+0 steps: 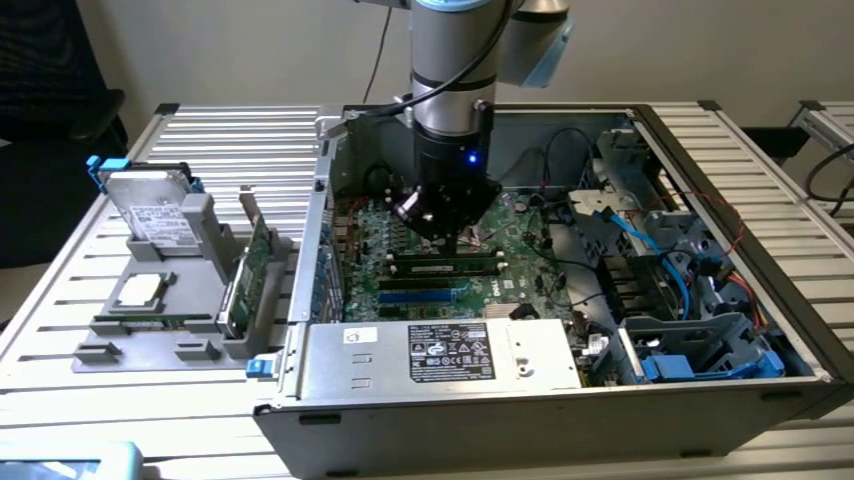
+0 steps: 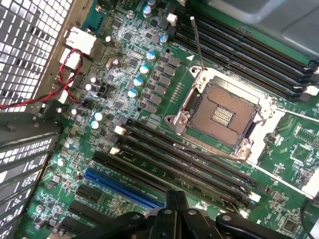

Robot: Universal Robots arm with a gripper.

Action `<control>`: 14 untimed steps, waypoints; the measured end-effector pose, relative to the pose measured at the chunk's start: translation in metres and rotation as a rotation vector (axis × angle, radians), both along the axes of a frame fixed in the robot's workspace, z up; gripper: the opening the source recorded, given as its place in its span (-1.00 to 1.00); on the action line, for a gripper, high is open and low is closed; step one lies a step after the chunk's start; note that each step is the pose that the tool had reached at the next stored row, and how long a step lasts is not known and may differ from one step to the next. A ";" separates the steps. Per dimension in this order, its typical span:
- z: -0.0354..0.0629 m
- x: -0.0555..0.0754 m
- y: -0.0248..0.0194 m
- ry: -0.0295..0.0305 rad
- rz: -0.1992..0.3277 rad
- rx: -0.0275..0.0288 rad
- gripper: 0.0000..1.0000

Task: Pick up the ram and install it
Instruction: 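Press down the ram until it locks into place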

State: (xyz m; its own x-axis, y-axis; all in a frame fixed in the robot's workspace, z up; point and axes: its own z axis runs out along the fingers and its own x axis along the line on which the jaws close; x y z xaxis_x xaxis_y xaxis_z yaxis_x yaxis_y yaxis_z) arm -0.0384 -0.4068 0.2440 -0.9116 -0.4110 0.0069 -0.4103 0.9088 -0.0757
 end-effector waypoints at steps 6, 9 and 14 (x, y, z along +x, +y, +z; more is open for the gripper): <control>0.0000 0.000 0.0000 -0.0072 -0.065 -0.0014 -0.79; 0.0000 0.000 0.0000 -0.0104 -0.097 -0.0018 -0.79; 0.0000 0.000 0.0000 -0.0156 -0.155 -0.0019 -0.79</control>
